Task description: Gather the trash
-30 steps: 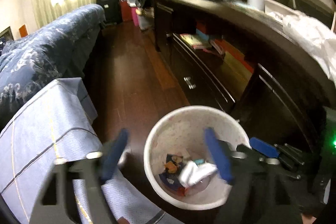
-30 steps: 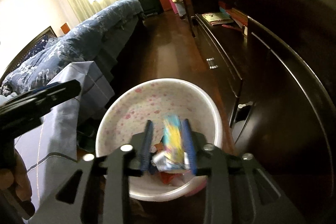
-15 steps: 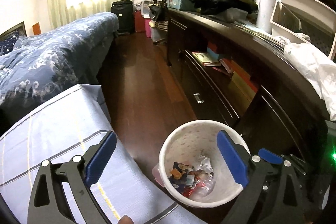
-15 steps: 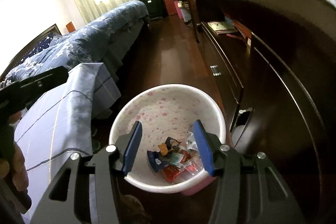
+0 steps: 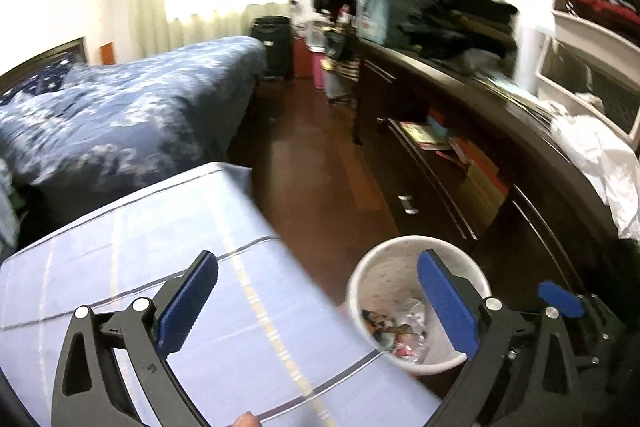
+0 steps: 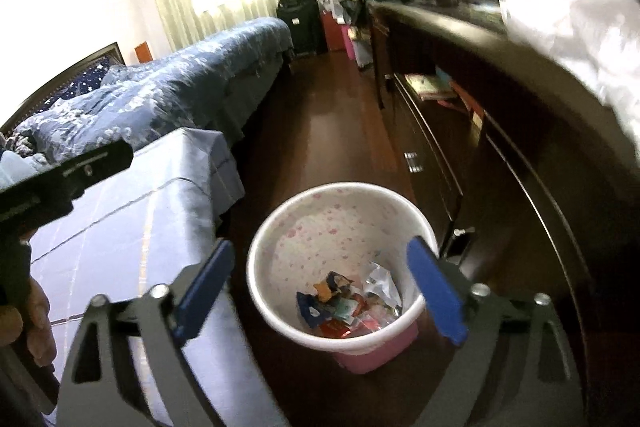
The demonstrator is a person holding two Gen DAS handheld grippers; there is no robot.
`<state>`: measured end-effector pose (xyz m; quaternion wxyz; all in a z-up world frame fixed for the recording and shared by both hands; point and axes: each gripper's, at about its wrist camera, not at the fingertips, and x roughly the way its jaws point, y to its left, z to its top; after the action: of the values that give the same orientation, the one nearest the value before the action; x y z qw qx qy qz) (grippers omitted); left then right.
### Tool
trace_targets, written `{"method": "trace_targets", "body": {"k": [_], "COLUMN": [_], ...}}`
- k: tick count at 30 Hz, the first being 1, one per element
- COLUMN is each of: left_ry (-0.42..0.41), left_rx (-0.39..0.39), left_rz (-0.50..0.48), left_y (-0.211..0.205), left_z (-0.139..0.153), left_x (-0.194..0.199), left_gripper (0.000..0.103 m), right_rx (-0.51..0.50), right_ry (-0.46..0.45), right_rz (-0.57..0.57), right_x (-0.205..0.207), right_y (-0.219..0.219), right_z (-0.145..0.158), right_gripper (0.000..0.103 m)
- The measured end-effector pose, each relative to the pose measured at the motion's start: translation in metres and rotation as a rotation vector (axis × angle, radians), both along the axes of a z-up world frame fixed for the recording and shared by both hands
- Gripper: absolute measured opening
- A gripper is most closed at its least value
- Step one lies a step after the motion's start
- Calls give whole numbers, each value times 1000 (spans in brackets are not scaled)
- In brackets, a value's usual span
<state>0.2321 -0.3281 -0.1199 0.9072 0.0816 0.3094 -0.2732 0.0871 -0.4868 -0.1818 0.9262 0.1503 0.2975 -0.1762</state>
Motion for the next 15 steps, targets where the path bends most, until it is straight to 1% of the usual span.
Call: {"method": "trace_targets", "body": {"k": [5,9,14,15], "left_ry": [-48,-94,-136,-143], "left_rx": [-11,-16,-47,-46], "left_rz": [116,223,347,387], "left_y": [55,108,180,196], "left_z": [14,25,38,39], "left_x": [-16,-36,-65,-74], "left_gripper": [99,99,99,99], "right_rx": [-5,-23,-36,-36], "right_ry": [-22,-35,-74,-80], "right_rz": [55,125,224,239], "right_x": [-1,-1,-5,-6], "right_y": [46,93,156,164], "right_z": [17,27,43,46], "right_gripper": [99,99,99,99]}}
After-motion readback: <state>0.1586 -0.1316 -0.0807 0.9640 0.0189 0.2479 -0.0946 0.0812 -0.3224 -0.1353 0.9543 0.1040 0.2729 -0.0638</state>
